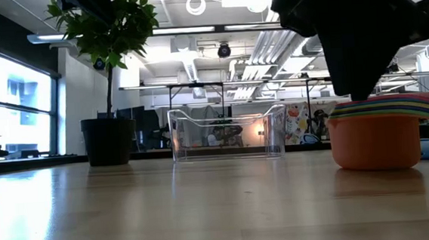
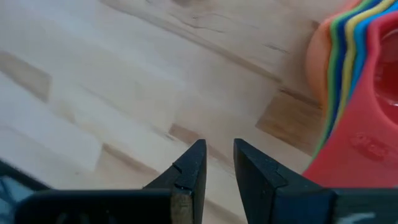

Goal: Nest measuring cups in basket
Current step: Stack the red measuring cup on top of the light blue measuring cup, then stack the blue measuring cup on top of the red measuring cup

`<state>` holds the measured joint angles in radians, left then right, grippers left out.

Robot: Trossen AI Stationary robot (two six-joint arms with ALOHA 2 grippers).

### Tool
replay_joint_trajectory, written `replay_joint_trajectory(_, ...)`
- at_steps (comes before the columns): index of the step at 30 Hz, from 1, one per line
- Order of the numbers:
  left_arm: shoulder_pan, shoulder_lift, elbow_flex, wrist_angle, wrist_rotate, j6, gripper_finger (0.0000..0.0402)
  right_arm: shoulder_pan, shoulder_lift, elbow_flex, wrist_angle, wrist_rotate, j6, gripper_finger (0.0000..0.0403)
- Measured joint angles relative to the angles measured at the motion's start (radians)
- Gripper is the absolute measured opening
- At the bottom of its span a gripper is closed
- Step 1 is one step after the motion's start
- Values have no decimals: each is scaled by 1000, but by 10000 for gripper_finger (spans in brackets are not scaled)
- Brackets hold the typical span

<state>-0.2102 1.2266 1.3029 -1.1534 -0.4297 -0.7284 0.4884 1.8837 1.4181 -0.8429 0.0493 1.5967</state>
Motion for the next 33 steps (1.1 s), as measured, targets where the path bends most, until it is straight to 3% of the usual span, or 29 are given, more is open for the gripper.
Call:
replay_joint_trajectory(19, 0, 0, 0, -1, 6, 0, 62, 0, 15, 0, -140, -47, 63, 73)
replay_joint_trajectory(33, 0, 0, 0, -1, 9, 16, 62, 2, -34, 0, -59, -6, 52, 73)
